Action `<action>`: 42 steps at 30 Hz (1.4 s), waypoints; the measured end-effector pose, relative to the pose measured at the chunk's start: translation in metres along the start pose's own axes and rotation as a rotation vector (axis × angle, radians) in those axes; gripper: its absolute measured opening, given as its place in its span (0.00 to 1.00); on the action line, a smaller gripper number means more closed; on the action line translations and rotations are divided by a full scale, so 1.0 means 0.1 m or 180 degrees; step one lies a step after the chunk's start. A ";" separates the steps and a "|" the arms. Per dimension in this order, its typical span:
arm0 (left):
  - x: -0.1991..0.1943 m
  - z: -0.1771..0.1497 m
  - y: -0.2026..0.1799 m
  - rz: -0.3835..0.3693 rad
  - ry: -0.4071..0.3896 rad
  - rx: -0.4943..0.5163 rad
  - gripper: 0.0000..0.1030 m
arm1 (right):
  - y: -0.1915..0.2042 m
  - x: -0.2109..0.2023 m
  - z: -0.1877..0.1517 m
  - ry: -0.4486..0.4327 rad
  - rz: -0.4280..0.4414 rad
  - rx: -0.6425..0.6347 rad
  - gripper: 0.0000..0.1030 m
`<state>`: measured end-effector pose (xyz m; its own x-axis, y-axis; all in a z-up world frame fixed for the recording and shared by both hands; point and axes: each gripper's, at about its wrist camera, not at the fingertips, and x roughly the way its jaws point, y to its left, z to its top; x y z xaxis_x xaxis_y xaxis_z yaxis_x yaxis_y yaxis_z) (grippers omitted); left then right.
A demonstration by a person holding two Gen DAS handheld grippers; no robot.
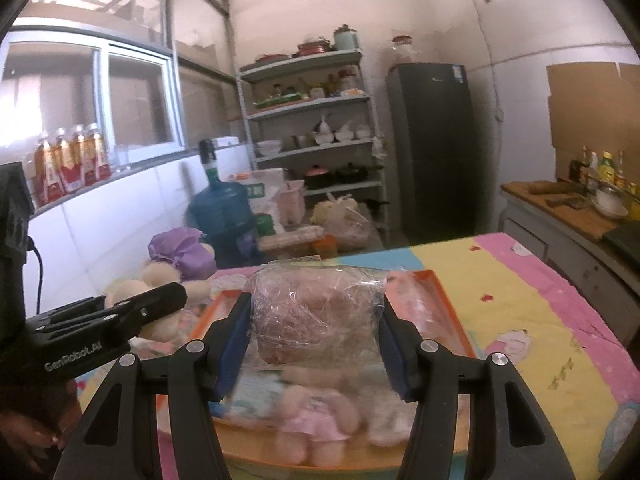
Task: Organize soft objects
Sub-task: 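Carry the cream bunny and bagged bread over the box with both grippers, then open both grippers to drop the bunny and bread into the box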
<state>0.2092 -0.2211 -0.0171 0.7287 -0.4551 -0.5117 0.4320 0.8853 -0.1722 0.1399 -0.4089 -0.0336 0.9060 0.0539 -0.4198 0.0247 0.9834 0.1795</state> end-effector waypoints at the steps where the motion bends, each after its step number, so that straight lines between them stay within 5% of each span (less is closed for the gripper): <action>1: 0.03 -0.01 -0.03 -0.0012 0.0013 0.0005 0.40 | -0.03 0.03 0.00 0.0024 -0.0020 0.0006 0.58; 34: 0.67 -0.24 -0.10 -0.0025 0.0309 -0.0017 0.42 | -0.27 1.08 0.03 0.0586 0.0141 -0.0028 0.65; 42: 0.65 -0.28 -0.14 0.0001 0.0348 -0.0002 0.55 | -0.33 1.03 0.01 0.0546 0.0120 0.0053 0.72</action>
<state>0.2357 -0.2610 -0.0717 0.6665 -0.4415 -0.6007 0.4312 0.8856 -0.1725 0.2334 -0.4364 -0.0817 0.8211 0.1207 -0.5578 0.0004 0.9773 0.2120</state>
